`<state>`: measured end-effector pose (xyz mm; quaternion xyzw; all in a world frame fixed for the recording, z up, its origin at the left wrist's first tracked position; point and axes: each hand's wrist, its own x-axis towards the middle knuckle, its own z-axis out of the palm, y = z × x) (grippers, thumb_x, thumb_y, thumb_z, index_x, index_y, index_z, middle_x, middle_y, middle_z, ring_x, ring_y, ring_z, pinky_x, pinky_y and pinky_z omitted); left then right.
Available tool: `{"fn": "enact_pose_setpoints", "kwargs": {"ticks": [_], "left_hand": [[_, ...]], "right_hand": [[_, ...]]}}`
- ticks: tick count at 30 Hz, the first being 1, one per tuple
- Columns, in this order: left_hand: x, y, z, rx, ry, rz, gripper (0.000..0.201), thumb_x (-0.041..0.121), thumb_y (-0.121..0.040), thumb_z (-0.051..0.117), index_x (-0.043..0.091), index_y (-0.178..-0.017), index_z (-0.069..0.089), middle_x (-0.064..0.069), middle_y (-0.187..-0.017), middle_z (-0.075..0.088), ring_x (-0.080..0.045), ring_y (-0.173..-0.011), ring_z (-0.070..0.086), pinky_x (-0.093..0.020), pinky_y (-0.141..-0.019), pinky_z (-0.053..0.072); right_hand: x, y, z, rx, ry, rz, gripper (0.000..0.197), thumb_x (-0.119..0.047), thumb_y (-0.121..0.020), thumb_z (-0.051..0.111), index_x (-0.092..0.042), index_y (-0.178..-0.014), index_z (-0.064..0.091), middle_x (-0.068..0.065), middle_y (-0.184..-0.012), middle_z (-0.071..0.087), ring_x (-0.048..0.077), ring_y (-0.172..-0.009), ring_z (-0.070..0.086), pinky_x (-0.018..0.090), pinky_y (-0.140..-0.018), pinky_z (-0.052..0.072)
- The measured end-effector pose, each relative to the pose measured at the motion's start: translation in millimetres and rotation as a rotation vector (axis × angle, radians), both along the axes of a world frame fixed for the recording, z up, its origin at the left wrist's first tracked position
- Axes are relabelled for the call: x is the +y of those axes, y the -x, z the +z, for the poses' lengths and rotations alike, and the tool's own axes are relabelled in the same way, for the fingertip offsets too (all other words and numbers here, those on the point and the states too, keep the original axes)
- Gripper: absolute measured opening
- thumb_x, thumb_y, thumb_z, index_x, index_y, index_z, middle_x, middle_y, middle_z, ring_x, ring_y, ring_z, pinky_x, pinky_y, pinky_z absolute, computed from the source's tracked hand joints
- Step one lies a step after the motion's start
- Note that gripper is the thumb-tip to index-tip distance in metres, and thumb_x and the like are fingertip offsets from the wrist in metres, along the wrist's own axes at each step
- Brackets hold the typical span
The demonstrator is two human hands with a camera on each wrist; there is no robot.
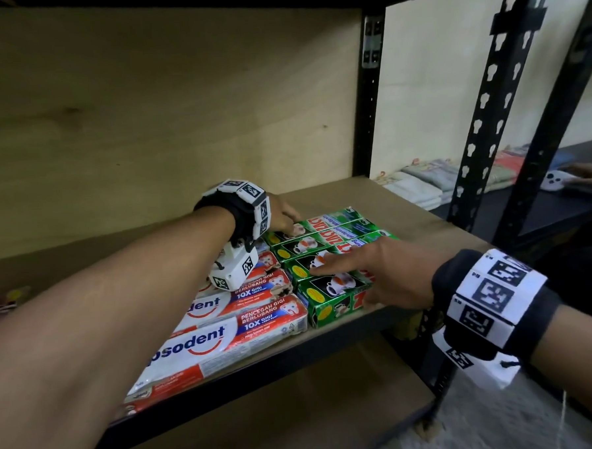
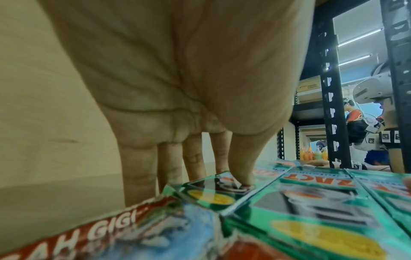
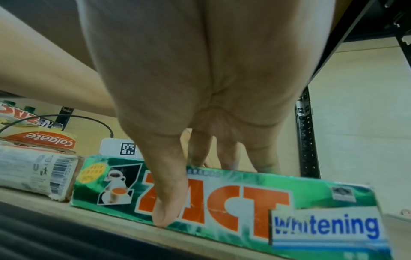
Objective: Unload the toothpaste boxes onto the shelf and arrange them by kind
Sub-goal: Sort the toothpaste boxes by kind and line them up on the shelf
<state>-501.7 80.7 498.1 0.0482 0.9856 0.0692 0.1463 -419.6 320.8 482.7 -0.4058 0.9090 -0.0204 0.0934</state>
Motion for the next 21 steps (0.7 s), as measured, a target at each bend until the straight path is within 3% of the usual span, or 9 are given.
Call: {"fn": "enact_pose_setpoints", "kwargs": {"ticks": [8, 17, 21], "left_hand": [[-4.4, -3.2, -1.8, 0.02, -0.045, -0.012, 0.044, 0.048, -0.09, 0.061, 0.032, -0.131, 0.058, 0.006, -0.129, 0.062, -0.009, -0.098, 0.054, -0.024, -0.087, 0.035], [-8.2, -4.6, -1.1, 0.036, -0.107, -0.007, 0.038, 0.045, -0.087, 0.067, 0.035, -0.123, 0.065, 0.009, -0.117, 0.068, -0.007, -0.092, 0.061, -0.024, -0.084, 0.041], [-4.7, -5.3, -2.1, 0.049, -0.095, 0.02, 0.037, 0.045, -0.091, 0.061, 0.032, -0.125, 0.064, 0.008, -0.123, 0.066, -0.009, -0.097, 0.061, -0.024, -0.087, 0.042]], "right_hand": [[1.1, -0.8, 0.0, -0.006, -0.006, -0.021, 0.081, -0.017, -0.085, 0.073, -0.059, -0.14, 0.031, -0.021, -0.153, 0.034, 0.013, -0.138, 0.04, 0.036, -0.109, 0.041], [1.6, 1.2, -0.5, -0.012, 0.011, -0.029, 0.08, -0.017, -0.085, 0.074, -0.061, -0.138, 0.035, -0.023, -0.151, 0.035, 0.01, -0.137, 0.039, 0.032, -0.109, 0.041], [0.3, -1.0, 1.9, -0.014, -0.014, -0.026, 0.08, -0.016, -0.085, 0.073, -0.06, -0.139, 0.033, -0.023, -0.151, 0.035, 0.01, -0.138, 0.039, 0.033, -0.11, 0.04]]}}
